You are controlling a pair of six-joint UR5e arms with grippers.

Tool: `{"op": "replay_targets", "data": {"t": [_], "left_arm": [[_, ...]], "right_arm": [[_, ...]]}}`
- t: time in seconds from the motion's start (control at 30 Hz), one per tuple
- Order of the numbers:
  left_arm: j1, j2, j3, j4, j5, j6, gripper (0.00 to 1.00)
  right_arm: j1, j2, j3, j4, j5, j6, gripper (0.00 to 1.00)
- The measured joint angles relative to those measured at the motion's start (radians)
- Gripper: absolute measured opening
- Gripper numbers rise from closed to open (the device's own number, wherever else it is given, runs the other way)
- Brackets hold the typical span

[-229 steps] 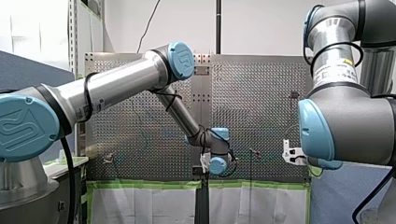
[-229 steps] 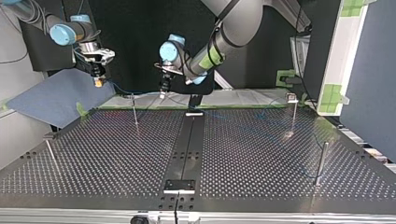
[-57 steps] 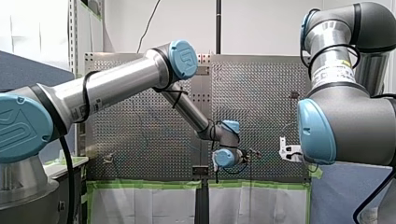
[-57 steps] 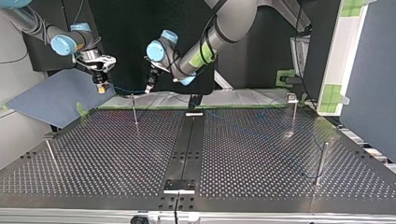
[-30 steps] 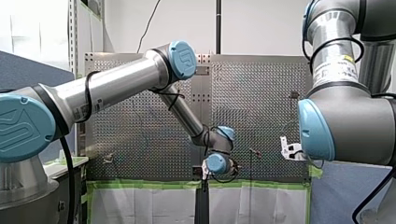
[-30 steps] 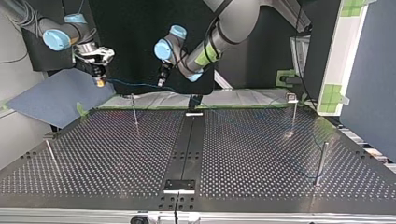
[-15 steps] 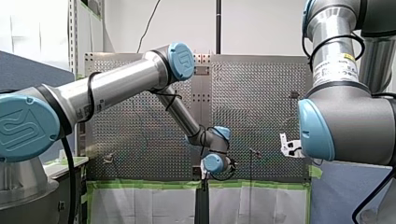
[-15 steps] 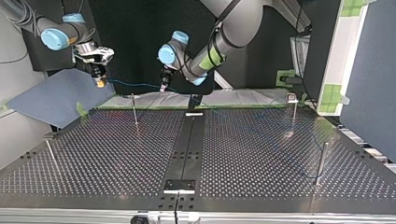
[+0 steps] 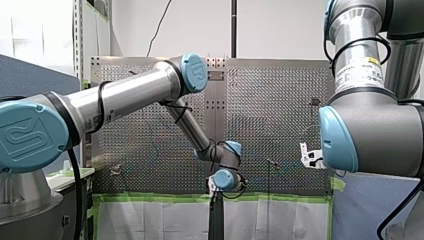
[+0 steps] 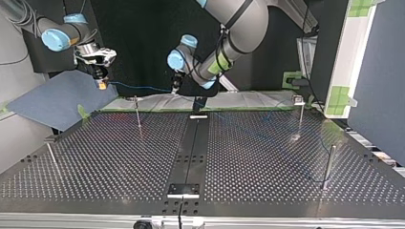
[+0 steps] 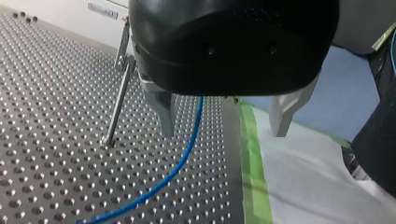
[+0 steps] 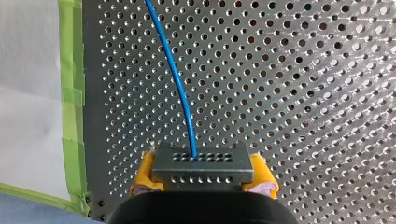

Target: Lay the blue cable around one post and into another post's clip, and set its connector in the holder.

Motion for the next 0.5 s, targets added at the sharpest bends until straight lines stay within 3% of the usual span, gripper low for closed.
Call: {"op": "replay_targets", "data": {"t": [0.33, 0.37, 0.4, 0.47, 0.5], "left_arm": [[0.005, 0.000, 0.002, 0.050, -0.005, 0.002, 1.00], [0.005, 0.000, 0.002, 0.051, -0.005, 0.002, 0.86], [0.006, 0.000, 0.003, 0.053, -0.005, 0.002, 0.86], [0.006, 0.000, 0.003, 0.054, -0.005, 0.002, 0.69], [0.006, 0.000, 0.003, 0.055, -0.006, 0.002, 0.69]], "right_arm": [[0.000, 0.000, 0.000, -0.003, 0.000, 0.002, 0.00], [0.001, 0.000, 0.000, -0.003, 0.000, 0.002, 0.00], [0.001, 0.000, 0.000, -0.003, 0.000, 0.002, 0.00], [0.001, 0.000, 0.000, -0.003, 0.000, 0.003, 0.00], [0.001, 0.000, 0.000, -0.004, 0.000, 0.003, 0.00]]}}
